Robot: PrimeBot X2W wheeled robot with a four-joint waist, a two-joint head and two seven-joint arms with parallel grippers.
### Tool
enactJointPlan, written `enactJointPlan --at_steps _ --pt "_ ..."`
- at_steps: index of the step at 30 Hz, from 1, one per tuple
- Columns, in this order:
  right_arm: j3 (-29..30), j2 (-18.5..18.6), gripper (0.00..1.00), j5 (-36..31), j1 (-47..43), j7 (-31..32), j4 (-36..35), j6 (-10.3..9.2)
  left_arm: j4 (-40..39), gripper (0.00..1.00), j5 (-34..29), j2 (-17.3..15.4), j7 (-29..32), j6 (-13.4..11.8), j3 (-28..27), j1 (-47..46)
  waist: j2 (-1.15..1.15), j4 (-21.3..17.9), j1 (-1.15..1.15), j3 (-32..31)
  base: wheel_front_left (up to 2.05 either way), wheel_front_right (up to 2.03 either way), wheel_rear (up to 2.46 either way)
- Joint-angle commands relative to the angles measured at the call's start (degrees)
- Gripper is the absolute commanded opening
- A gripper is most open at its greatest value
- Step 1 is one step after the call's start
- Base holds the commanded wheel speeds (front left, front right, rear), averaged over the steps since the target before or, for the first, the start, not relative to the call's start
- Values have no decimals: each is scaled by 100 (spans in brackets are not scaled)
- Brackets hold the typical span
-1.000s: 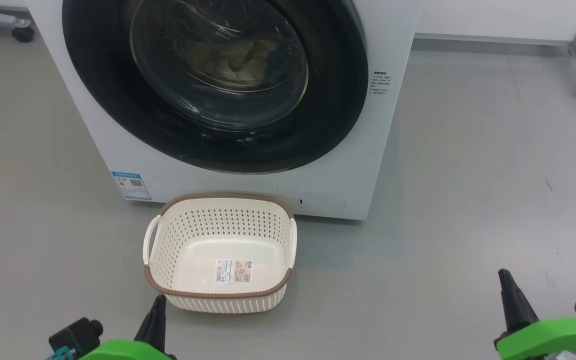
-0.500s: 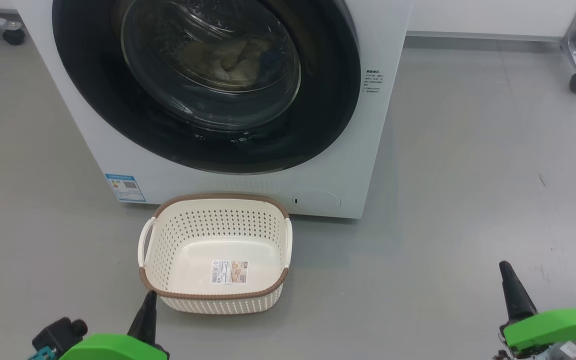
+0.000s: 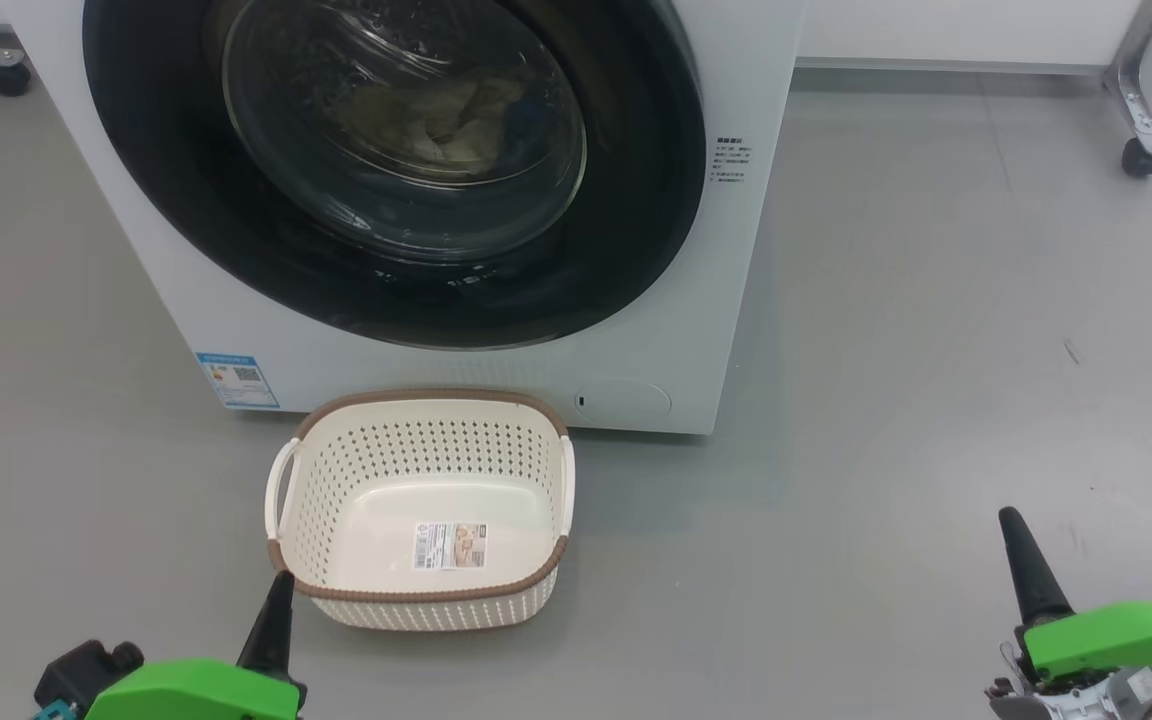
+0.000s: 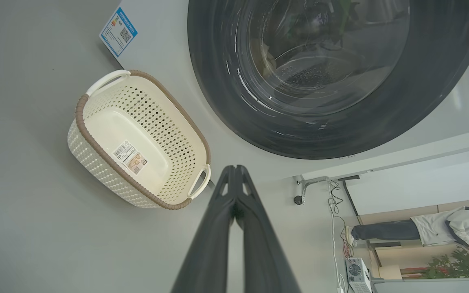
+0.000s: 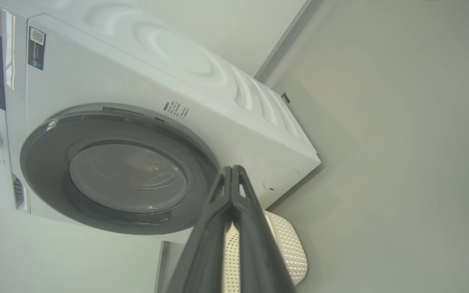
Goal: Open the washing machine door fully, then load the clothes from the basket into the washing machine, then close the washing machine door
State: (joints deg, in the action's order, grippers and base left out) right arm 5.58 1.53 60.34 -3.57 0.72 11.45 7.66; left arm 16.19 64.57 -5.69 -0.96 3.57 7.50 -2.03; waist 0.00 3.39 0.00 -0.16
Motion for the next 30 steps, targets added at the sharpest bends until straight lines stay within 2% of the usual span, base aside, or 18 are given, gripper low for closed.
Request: enactJointPlan --at_steps 1,30 --pt "-33 130 0 214 335 59 -140 -10 -198 0 174 -10 37 71 -223 -298 0 -13 0 1 0 0 0" --pt "15 154 0 2000 713 344 95 -15 -207 0 1733 141 434 262 -894 -366 0 -207 0 21 0 0 0"
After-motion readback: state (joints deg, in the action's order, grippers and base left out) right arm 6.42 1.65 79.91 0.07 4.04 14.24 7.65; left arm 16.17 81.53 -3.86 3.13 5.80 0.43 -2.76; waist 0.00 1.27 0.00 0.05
